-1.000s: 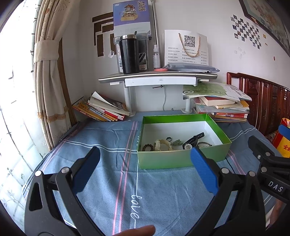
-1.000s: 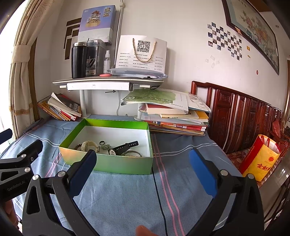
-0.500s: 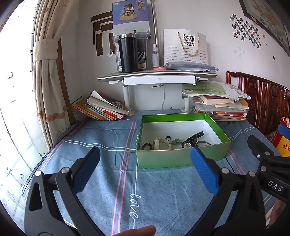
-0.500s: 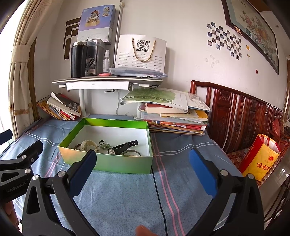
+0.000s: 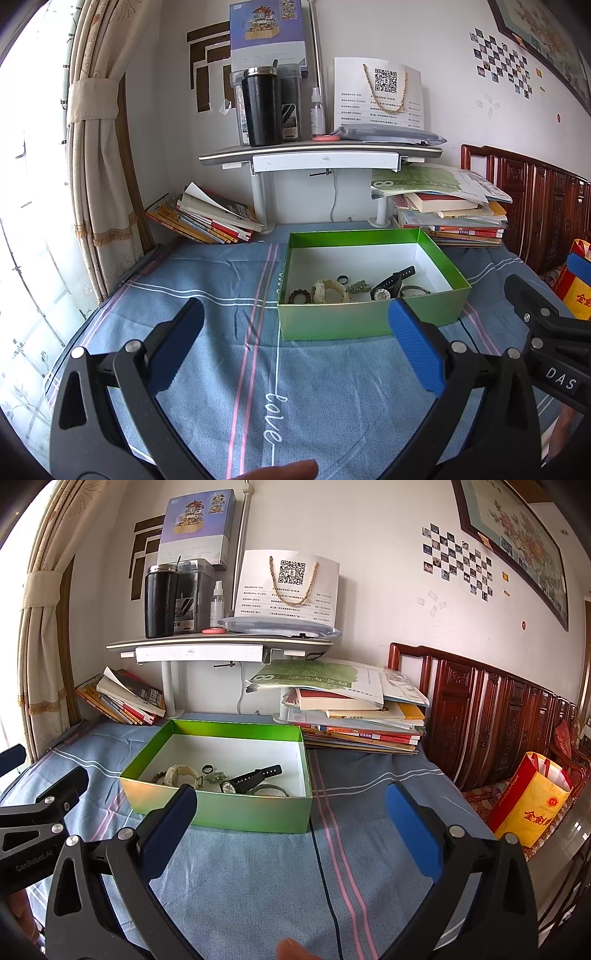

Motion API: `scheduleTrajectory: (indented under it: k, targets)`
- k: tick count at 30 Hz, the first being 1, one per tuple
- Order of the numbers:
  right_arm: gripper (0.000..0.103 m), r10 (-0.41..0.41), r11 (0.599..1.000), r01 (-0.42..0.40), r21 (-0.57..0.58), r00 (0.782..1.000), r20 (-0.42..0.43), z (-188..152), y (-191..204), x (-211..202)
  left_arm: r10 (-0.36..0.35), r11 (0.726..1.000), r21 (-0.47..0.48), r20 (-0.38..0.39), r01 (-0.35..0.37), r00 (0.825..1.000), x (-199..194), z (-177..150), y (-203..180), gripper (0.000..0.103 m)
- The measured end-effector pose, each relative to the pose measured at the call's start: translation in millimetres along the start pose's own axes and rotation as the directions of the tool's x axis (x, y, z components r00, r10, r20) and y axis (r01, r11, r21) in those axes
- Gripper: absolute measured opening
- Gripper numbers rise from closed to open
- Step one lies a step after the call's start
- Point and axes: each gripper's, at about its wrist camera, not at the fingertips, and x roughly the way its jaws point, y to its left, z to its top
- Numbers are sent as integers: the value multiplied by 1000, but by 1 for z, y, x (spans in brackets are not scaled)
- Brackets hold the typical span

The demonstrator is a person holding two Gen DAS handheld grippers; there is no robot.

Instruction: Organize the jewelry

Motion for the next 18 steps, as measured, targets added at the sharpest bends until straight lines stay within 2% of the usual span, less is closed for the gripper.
scheduleTrajectory:
  k: [18]
  targets:
    - [100,-1,1000,1,1,1000,0,0,1,0,2,1000,-1,-6,-2,1000,1,-3,-1,99]
